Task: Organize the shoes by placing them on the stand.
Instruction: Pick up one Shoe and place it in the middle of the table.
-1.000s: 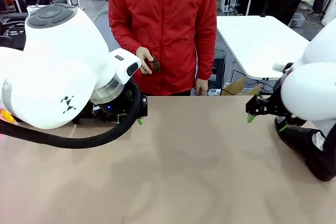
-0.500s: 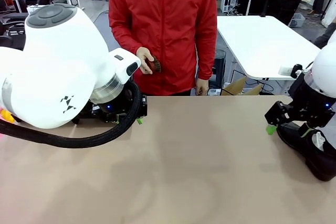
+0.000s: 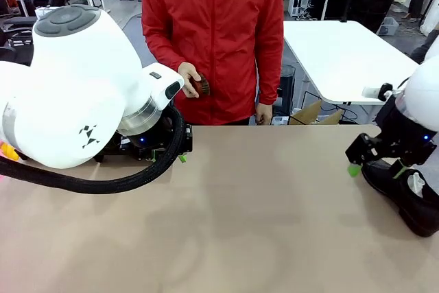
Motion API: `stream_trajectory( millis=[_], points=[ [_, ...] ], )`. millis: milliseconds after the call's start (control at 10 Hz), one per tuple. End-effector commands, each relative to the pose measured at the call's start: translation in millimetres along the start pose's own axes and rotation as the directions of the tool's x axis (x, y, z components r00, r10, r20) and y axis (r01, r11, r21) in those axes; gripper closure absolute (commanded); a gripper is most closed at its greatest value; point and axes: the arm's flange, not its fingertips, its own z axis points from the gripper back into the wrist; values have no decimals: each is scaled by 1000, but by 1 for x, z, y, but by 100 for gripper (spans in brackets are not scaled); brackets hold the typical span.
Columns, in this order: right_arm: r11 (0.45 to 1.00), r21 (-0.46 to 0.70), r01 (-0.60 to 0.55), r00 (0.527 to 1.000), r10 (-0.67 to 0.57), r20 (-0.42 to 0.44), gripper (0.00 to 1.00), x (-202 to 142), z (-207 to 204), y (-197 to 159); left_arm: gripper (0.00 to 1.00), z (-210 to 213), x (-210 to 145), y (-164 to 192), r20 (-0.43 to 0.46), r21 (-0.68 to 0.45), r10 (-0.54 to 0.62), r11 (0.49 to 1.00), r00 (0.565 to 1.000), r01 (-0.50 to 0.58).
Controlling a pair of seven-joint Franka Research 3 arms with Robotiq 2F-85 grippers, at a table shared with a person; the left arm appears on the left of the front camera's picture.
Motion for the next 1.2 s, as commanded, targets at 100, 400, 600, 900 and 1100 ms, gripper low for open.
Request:
stream_trajectory(
  millis=[100,400,600,900,1100],
  points=[
    [992,-61,-106,991,101,-83,0,13,-16,-35,43,1,1,0,15,8,-3,1000,1000,2],
    [984,-78,-159,979,146,-145,0,18,-26,-58,43,1,1,0,15,8,-3,1000,1000,2],
    [983,-104,-153,979,137,-150,0,25,-30,-70,43,1,1,0,15,8,-3,1000,1000,2],
    [985,-99,-139,980,122,-159,0,35,-43,-82,43,1,1,0,15,8,-3,1000,1000,2],
    [988,-106,-110,985,94,-148,0,40,-54,-90,43,1,1,0,15,8,-3,1000,1000,2]
  ],
)
